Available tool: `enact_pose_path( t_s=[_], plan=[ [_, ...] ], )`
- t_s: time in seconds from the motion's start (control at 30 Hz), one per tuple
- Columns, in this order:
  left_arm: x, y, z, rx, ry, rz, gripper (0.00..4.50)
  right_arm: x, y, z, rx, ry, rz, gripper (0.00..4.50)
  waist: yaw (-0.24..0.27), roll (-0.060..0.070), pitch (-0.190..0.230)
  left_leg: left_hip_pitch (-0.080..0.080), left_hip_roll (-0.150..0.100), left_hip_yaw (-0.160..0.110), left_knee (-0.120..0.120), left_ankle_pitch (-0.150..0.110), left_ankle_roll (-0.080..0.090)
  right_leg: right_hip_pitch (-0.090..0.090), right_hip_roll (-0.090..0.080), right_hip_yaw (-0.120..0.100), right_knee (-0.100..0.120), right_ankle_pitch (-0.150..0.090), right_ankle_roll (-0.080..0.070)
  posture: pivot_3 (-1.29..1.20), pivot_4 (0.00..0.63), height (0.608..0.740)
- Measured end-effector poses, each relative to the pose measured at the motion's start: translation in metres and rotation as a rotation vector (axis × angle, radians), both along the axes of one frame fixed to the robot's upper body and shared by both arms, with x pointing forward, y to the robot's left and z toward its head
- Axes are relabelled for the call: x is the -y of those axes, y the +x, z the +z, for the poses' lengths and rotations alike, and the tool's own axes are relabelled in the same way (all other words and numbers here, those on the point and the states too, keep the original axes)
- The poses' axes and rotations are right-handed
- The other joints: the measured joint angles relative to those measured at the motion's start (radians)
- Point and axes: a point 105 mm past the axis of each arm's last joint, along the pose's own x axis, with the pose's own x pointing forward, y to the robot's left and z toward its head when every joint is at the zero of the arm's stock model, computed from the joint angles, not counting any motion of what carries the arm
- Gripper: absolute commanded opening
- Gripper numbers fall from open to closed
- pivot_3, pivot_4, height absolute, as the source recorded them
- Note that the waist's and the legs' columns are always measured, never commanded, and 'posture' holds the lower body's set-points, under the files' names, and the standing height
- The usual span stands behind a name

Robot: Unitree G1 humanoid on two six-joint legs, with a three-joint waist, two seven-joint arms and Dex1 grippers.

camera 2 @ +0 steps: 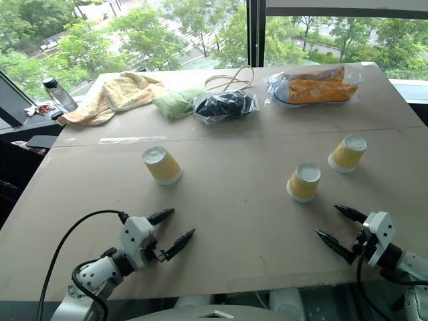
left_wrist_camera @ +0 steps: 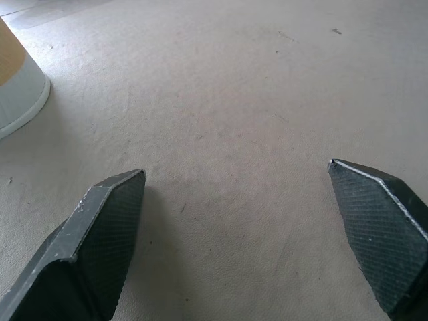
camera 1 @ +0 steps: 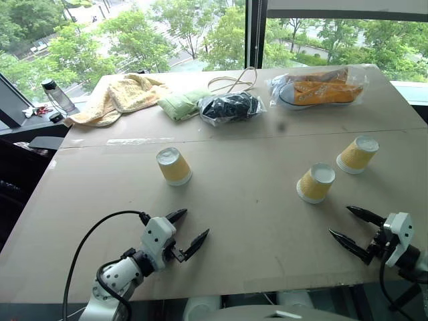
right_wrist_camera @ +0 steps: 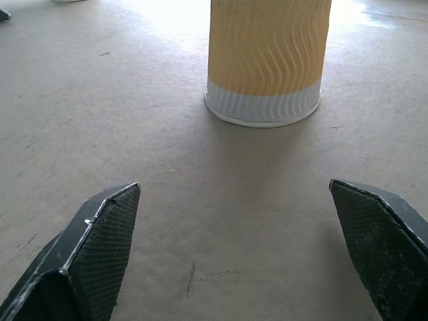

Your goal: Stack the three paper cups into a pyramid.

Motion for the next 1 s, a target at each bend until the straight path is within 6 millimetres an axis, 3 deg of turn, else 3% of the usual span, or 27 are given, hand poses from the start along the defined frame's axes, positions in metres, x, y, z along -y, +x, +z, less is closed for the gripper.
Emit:
enact_pose_path(
  t_s=[0.77, 0.9, 1.0],
  plan=[
    [-0.003, -0.003, 0.004, -0.002, -0.043, -0.039, 4.5, 0.001, 0.004, 0.003, 0.003, -0.005, 0.004, 4.47, -0.001, -0.005, 0.004, -0.001, 0.0, 0.0, 0.0, 0.0, 0.0, -0.001, 0.0, 0.0, 0.0, 0.0, 0.0, 0.0, 0.15, 0.74],
    [-0.006, -0.004, 0.009, -0.018, -0.046, -0.068, 4.5, -0.002, 0.012, 0.012, 0.039, 0.015, 0.01, 4.47, -0.002, -0.006, 0.006, -0.001, 0.0, 0.0, 0.0, 0.0, 0.0, -0.001, 0.0, 0.0, 0.001, 0.0, 0.0, 0.0, 0.15, 0.74],
    [-0.006, -0.007, 0.023, -0.086, -0.089, -0.15, 4.5, -0.011, 0.023, 0.03, 0.082, 0.034, 0.028, 4.47, -0.001, -0.011, 0.012, -0.002, 0.001, -0.002, 0.001, 0.0, 0.0, -0.002, 0.0, -0.002, 0.001, 0.0, 0.0, 0.0, 0.15, 0.74]
  ],
)
